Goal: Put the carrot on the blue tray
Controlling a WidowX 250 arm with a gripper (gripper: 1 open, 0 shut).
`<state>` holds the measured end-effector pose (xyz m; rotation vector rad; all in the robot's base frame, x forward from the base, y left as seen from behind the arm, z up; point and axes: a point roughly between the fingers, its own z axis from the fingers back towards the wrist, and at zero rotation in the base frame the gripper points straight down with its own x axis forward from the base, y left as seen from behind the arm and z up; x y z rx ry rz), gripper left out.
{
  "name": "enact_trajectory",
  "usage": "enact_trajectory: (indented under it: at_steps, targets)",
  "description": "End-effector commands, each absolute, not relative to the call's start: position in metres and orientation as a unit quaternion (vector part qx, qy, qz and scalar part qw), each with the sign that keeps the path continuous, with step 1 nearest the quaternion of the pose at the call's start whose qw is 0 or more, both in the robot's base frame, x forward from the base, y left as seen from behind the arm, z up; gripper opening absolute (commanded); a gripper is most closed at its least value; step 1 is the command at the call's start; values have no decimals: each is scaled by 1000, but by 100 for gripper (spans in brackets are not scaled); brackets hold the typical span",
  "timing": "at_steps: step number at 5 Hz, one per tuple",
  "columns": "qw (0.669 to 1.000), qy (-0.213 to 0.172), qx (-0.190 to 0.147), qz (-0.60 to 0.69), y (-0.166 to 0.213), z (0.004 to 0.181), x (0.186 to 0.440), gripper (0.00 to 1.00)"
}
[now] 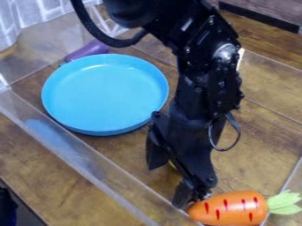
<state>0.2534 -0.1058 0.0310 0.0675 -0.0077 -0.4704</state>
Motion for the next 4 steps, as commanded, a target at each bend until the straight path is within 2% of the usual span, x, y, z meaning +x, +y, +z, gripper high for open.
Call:
enact_trajectory:
  at_steps: [1, 3, 4]
  targets:
    - [965, -39, 26, -256, -125, 37, 263, 100]
    - [941, -27, 15, -337, -154, 28, 259, 100]
    - [928, -23, 9, -373, -153, 28, 255, 100]
